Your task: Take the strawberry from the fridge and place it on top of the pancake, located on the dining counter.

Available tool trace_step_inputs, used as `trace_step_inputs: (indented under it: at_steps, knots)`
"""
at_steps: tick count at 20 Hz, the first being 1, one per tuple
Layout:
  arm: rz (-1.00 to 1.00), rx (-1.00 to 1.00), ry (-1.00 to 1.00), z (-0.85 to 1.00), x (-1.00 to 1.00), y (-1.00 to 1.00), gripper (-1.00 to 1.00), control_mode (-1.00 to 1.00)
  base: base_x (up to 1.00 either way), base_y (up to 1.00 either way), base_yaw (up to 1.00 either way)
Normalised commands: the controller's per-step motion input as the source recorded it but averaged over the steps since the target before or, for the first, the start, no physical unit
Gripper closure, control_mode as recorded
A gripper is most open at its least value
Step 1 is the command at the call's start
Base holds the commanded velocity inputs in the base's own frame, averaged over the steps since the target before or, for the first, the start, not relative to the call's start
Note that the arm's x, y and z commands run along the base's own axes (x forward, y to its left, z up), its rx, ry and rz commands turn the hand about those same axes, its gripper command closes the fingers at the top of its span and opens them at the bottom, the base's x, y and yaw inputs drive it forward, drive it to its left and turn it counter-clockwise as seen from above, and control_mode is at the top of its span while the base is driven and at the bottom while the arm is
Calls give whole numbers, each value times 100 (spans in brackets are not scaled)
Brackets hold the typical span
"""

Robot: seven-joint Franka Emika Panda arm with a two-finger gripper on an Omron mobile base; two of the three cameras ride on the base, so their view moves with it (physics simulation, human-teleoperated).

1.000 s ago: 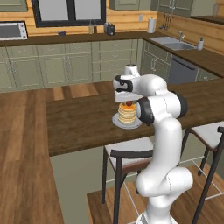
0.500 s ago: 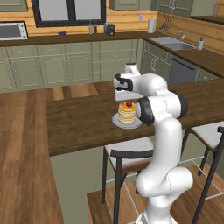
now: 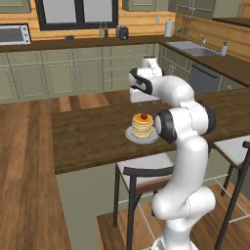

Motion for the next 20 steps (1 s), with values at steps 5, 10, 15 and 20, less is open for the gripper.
trace_step_inputs:
  at_steps: [5,10,15,20]
  knots:
    - [0,0,-19,65,-100,0,-100,-100,0,0,0]
    - [4,-3,-32,36,-100,7,-100,-100,0,0,0]
    - [4,-4,-27,22,-100,33,-100,-100,0,0,0]
    - [-1,-4,-3,8,-100,52,-100,-100,0,0,0]
